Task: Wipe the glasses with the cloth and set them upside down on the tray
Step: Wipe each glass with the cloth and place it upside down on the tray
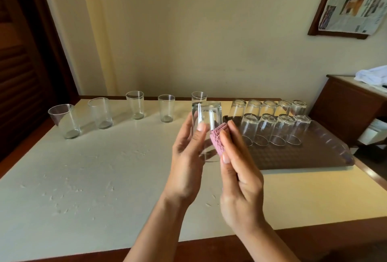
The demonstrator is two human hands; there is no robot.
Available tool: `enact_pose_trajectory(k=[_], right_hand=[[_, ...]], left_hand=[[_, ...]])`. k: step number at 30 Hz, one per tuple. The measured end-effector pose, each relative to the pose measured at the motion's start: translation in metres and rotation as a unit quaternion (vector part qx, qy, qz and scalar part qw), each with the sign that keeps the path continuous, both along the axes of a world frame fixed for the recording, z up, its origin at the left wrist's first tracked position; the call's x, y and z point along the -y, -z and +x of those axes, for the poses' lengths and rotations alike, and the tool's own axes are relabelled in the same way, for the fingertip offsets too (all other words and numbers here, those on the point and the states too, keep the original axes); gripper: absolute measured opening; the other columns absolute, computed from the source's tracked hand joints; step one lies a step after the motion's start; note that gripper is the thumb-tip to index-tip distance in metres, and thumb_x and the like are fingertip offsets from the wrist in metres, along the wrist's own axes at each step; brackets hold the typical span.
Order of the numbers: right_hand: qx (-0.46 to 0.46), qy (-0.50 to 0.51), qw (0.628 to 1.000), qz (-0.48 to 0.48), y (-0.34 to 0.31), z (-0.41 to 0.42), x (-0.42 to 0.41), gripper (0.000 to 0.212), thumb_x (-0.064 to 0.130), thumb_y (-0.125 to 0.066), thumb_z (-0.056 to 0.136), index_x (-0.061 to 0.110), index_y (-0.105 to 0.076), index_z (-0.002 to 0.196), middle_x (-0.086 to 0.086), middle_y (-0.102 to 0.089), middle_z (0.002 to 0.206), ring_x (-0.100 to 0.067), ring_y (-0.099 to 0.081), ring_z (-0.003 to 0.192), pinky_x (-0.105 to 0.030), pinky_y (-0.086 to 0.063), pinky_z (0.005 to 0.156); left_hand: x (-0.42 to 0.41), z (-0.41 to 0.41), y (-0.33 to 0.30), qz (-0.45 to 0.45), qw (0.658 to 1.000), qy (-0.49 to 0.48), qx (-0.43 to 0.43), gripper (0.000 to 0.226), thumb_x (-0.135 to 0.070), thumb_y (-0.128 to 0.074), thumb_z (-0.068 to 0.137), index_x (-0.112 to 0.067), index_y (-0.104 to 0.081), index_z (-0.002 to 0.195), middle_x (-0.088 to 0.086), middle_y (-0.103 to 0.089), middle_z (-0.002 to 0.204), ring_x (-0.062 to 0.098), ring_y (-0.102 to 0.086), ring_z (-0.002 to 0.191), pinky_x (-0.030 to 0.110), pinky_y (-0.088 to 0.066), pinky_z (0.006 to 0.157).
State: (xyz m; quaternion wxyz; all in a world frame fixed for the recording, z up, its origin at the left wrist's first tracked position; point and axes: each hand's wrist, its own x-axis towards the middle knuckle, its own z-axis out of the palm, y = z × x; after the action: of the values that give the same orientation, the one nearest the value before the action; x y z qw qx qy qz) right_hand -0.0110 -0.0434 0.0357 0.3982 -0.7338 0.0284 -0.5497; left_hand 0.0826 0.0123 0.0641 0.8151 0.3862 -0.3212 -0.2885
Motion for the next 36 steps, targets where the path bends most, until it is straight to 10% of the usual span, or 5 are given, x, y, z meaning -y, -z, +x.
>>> enact_pose_trajectory(k=[4, 13, 29, 36], right_hand=[[0.003, 0.023, 1.0, -0.005, -0.02, 0.004, 0.014, 0.04, -0.009, -0.045, 0.1, -0.004, -0.048, 0.139, -0.023, -0.044, 0.153, -0.013, -0.043, 0.146, -0.024, -0.037, 0.117], [-0.006, 0.016, 1.0, -0.002, -0.005, 0.002, -0.001, 0.039, -0.003, -0.046, 0.101, -0.003, -0.052, 0.14, -0.017, -0.045, 0.155, -0.022, -0.04, 0.148, -0.032, -0.036, 0.119], [-0.002, 0.023, 1.0, 0.002, -0.008, -0.001, 0.009, 0.038, -0.001, -0.046, 0.103, 0.004, -0.052, 0.141, -0.014, -0.046, 0.155, -0.023, -0.041, 0.148, -0.034, -0.038, 0.119], [0.009, -0.016, 0.999, 0.028, -0.025, 0.009, 0.017, 0.039, -0.003, -0.045, 0.103, 0.002, -0.049, 0.141, -0.011, -0.048, 0.153, -0.013, -0.047, 0.144, -0.03, -0.041, 0.116]], left_hand=[[-0.008, -0.002, 0.004, 0.025, 0.995, 0.093, -0.02, 0.066, -0.036, -0.05, 0.095, -0.038, -0.031, 0.159, 0.014, -0.069, 0.136, 0.03, -0.071, 0.109, 0.049, -0.055, 0.098], [-0.003, 0.002, -0.002, 0.013, 0.999, 0.011, -0.047, 0.068, -0.055, -0.062, 0.086, -0.033, -0.052, 0.149, 0.005, -0.072, 0.118, 0.021, -0.07, 0.095, 0.037, -0.058, 0.085], [-0.007, -0.002, 0.009, 0.039, 0.998, 0.05, 0.018, 0.066, -0.035, -0.053, 0.097, -0.046, -0.029, 0.157, 0.0, -0.065, 0.144, 0.023, -0.069, 0.104, 0.053, -0.052, 0.104], [-0.004, -0.008, 0.002, 0.018, 1.0, -0.005, 0.02, 0.056, -0.021, -0.07, 0.095, -0.017, -0.052, 0.148, 0.019, -0.065, 0.137, 0.035, -0.064, 0.11, 0.049, -0.053, 0.092]])
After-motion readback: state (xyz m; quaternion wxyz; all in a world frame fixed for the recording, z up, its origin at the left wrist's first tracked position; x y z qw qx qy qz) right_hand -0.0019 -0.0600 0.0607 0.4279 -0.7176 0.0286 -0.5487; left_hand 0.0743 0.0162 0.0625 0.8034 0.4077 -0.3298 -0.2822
